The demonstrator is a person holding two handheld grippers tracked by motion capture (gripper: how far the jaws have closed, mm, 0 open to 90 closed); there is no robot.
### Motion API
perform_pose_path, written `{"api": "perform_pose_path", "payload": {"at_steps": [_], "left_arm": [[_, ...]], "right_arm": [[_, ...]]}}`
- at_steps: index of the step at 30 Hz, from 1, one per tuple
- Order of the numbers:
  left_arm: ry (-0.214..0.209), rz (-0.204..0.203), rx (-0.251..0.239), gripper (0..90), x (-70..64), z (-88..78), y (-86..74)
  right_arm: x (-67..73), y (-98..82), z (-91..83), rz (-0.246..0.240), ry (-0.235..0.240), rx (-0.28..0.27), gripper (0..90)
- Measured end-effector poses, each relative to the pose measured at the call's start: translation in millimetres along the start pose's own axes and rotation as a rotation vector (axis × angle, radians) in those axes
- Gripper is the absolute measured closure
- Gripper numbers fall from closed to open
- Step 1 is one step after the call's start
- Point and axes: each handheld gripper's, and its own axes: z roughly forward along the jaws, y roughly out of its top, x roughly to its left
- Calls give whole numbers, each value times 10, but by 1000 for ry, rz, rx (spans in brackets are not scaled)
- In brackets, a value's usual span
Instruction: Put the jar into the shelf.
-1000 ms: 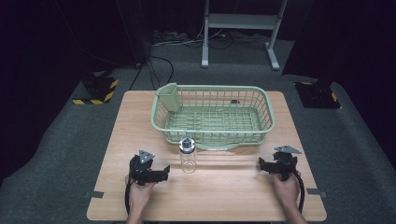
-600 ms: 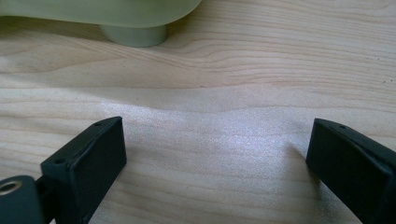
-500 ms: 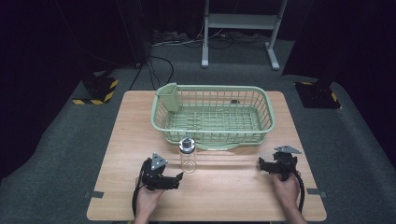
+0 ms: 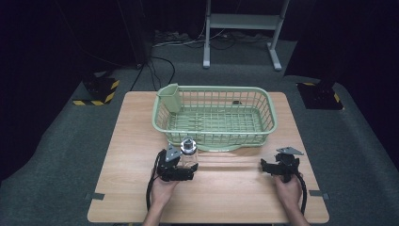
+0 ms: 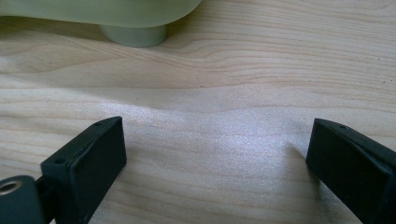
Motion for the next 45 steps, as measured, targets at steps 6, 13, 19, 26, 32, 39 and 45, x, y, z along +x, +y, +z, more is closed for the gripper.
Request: {"api": "perform_pose_path", "payload": {"at_steps": [6,13,19,26,32,39,45], "left_arm": [[-11,-2,-23,160,-6,67,102],[0,-1,-25,207,-20,140,142],[10,-5,-44,268,-3,135,140],[26,16,-42,299,-18,125,150],[19,11,-45,307,-24,76,174],[-4,26,-48,309,-79,-64,301],[-39,31,-60,311,-120,-177,432]], "right_arm": [[0,0,0,0,0,0,46],[0,0,0,0,0,0,46],[-1,0,0,0,0,0,45],[-1,0,0,0,0,0,45],[0,1,0,2,0,1,45],[0,1,0,2,1,0,45],[0,1,0,2,1,1,45]]}}
